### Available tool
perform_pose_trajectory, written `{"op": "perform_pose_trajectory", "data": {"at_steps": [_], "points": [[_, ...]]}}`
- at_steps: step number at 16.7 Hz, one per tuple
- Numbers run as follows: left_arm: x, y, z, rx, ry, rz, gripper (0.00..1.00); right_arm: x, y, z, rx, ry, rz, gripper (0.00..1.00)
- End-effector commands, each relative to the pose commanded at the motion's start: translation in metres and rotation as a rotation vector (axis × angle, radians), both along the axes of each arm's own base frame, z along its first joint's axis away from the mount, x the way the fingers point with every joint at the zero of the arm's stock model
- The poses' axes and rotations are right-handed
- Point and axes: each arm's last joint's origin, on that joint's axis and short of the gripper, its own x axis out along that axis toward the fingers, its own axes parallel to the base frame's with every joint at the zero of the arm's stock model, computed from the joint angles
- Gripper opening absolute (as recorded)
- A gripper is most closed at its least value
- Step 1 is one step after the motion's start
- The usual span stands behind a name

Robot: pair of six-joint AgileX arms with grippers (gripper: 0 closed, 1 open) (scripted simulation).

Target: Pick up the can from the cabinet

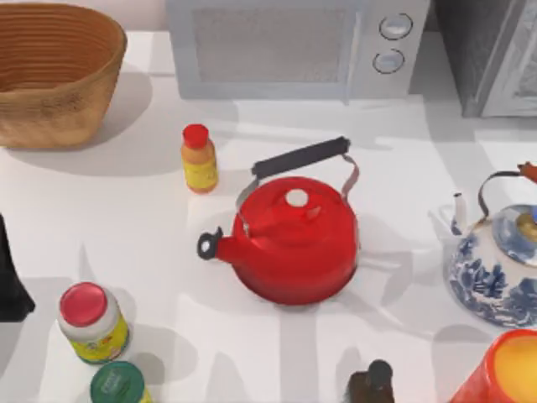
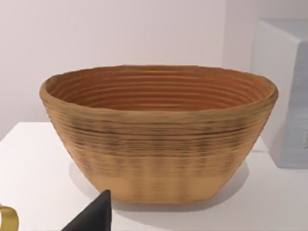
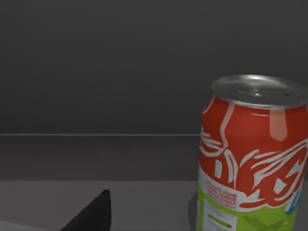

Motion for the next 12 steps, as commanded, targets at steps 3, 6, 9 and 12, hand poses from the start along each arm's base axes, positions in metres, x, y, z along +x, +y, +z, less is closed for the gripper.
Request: {"op": "perform_pose_trajectory", "data": {"at_steps": [3, 6, 9, 12], "points": [[0.000, 0.000, 0.000, 0.000, 0.000, 0.000, 1.00, 0.027, 0.000, 0.000, 0.000, 0.000, 0.000, 1.00], [0.000, 0.000, 0.000, 0.000, 0.000, 0.000, 1.00, 0.042, -0.001, -0.002, 0.000, 0.000, 0.000, 1.00], [0.000, 0.000, 0.000, 0.000, 0.000, 0.000, 1.00, 0.042, -0.001, -0.002, 0.000, 0.000, 0.000, 1.00], [0.000, 0.000, 0.000, 0.000, 0.000, 0.000, 1.00, 0.042, -0.001, -0.002, 0.000, 0.000, 0.000, 0.77]]}}
